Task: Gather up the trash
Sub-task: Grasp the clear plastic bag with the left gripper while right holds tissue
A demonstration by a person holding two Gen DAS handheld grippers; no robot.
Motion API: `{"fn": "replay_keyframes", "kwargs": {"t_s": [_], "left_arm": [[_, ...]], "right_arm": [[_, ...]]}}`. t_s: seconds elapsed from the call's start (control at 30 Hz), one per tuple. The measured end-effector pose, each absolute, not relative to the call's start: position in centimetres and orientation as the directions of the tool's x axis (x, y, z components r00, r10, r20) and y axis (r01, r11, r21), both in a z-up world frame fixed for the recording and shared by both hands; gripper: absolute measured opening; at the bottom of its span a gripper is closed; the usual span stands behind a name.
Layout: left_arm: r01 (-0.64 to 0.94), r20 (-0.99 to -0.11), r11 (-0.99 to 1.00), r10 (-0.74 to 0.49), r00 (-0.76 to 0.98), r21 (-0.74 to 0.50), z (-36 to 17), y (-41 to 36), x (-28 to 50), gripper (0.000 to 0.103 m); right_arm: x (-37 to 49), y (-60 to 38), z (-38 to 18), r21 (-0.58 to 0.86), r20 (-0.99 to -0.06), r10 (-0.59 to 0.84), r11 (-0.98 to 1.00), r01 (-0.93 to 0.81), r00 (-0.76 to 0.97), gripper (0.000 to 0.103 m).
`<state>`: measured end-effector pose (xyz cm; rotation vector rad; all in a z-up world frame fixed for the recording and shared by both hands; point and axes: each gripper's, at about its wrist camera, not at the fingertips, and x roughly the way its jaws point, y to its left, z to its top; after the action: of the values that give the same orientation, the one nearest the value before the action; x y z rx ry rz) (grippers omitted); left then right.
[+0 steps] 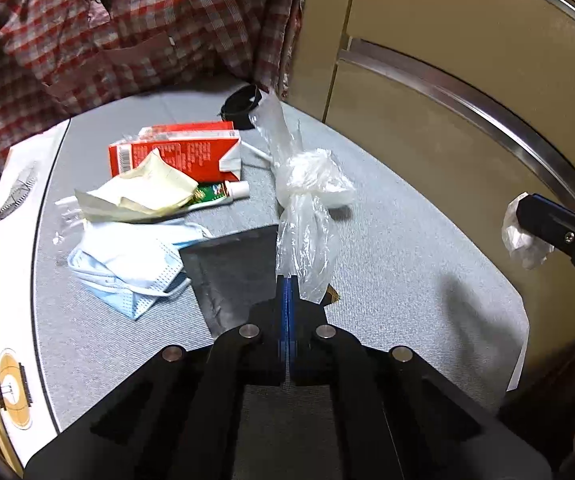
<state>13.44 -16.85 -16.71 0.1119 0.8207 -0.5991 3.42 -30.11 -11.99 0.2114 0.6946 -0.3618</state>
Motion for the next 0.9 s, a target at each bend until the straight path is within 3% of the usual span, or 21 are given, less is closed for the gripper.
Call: {"fn": "replay_keyframes", "kwargs": {"t_s": [0.37, 0.63, 0.9], "left_arm": [[0.441, -0.614, 0.884, -0.436, 0.658, -0.155, -9.8, -11.4, 12.2, 0.0], [0.358, -0.553, 0.912, -0.406, 0.727, -0.199, -4.8, -6.1, 10.2, 0.0], [0.251, -0.51, 0.957, -0.289, 0.81, -0.144, -1.1, 0.0, 7.0, 0.0]], "right_arm": [[2.9, -29.3, -10.7, 0.088, -0.627, -0.233, 0.927, 0.365, 0.743, 0.007], [2.6, -26.8, -8.0, 0.143, -0.597, -0.14, 0.95, 0.277, 0.79, 0.007], [2.8, -21.5, -5.8, 0.173, -0.569, -0.006, 0.977, 0.127, 0.822, 0.007]]}}
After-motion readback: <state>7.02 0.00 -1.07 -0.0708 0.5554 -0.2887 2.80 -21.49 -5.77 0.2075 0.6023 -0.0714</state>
